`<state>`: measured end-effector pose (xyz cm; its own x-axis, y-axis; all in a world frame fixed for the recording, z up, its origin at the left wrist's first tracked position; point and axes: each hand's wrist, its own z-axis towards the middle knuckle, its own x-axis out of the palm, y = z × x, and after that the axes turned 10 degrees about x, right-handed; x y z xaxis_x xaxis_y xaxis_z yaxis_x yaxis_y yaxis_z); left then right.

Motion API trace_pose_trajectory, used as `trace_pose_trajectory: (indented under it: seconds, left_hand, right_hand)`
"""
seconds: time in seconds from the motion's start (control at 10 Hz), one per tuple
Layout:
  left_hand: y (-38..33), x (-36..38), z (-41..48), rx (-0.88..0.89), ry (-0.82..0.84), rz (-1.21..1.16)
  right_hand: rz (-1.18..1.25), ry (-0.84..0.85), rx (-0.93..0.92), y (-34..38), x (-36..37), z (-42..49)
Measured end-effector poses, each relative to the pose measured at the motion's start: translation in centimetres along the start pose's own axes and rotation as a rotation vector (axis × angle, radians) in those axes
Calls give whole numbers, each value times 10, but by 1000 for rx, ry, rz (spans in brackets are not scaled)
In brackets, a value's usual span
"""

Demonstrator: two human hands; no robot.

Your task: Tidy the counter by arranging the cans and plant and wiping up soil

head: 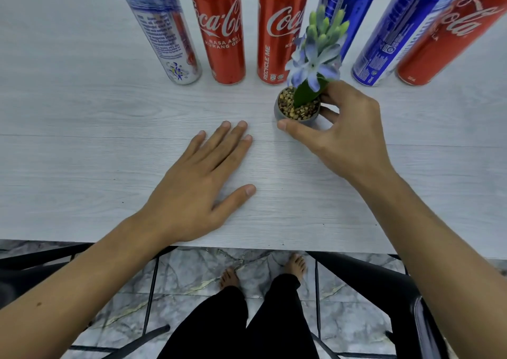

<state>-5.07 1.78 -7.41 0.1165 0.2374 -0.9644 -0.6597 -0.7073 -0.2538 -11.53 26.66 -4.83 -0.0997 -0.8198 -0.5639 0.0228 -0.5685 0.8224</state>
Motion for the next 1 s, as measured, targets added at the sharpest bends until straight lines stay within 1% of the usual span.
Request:
trace_pose_trajectory:
  seconds: [0.2,0.5,0.8,0.9,1.0]
  left_hand:
    - [0,1,-1,-1,4,8]
    - [2,3,-1,5,-2,10]
    - [-5,2,-5,10,-25,8]
    - [-3,0,1,27,-61,70]
    - [-4,-5,5,11,-16,223]
  right_hand:
    - [32,-7,-12,-4,2,0]
    - [69,29,-17,-7,1,1]
    - [79,121,86,-18,4,-5]
    - [100,133,73,-22,3,-2]
    - [136,109,53,-26,5,-11]
